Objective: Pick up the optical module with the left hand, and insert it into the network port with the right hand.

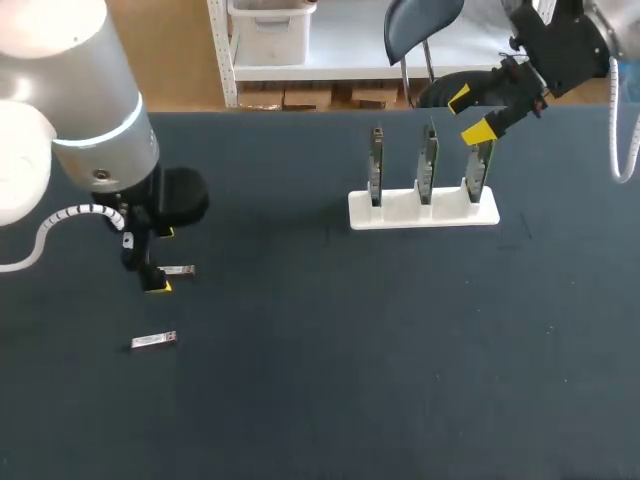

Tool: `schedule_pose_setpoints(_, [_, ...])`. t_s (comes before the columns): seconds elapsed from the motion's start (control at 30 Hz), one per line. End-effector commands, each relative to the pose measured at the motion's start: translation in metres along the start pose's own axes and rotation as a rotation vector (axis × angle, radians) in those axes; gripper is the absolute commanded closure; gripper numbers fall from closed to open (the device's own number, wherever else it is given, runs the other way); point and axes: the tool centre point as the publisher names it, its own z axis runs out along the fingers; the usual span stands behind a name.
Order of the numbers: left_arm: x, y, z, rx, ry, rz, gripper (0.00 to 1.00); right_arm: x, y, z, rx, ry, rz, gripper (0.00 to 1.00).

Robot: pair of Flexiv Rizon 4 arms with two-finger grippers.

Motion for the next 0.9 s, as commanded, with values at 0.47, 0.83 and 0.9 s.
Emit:
schedule_pose_setpoints(0.47, [0.008, 0.005, 0.032, 0.044, 0.037, -0.010, 0.00, 0.000, 0.000, 0.001, 0.001, 0.001, -0.001, 0.00])
schedule_pose_setpoints(0.83, [0.012, 0.013, 0.043, 0.058, 0.031, -0.029, 0.00, 0.000, 0.000, 0.001, 0.001, 0.001, -0.001, 0.00])
schedule_pose_setpoints(0.9, [0.012, 0.013, 0.045, 0.066, 0.032, -0.024, 0.00, 0.000, 0.000, 0.001, 0.001, 0.001, -0.001, 0.00])
